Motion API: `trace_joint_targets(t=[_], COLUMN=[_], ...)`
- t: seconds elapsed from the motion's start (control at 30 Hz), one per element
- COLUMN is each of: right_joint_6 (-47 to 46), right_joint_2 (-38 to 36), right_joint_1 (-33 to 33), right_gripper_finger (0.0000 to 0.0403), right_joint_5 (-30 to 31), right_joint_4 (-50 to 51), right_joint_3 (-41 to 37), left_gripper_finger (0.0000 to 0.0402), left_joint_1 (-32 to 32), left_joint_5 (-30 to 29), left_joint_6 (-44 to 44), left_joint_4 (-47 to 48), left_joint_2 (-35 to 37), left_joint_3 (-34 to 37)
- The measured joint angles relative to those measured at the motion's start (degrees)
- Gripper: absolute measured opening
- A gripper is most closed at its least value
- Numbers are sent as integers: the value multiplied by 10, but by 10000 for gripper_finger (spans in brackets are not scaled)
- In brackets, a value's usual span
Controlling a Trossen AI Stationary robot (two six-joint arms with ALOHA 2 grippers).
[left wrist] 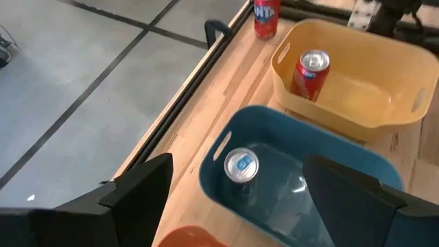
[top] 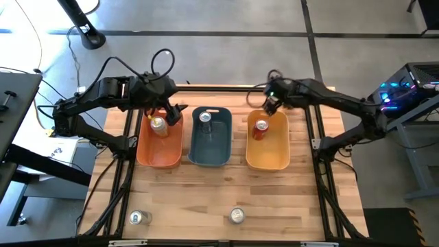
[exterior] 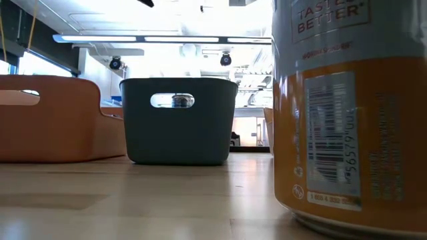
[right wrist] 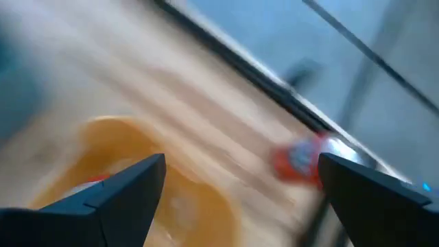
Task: Sort soda cans
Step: Put the red soda can into the yellow bin
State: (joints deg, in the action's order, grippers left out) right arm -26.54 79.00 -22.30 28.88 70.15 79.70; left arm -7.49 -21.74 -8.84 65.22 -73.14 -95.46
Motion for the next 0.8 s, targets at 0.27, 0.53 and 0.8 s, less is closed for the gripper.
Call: trace_joint_targets(t=[0.27,0.53,0.8], right_joint_6=[-56,-76,-45], right_joint_2=[-16,33,90], right_joint_1=[-218,-344,-362], right_gripper_finger=[369,369,369], right_joint_5=[-47,-74,-123], right_joint_4=[-95,-170,-188], right_joint_3=[-117,-135,-151], left_gripper_finger=[321,321,321], left_joint_1=[0,0,0], left_joint_5=[0,0,0], left_joint_6=[5,10,10], left_joint_4=[14,14,14], left_joint_2=[0,0,0], left_joint_3=[0,0,0])
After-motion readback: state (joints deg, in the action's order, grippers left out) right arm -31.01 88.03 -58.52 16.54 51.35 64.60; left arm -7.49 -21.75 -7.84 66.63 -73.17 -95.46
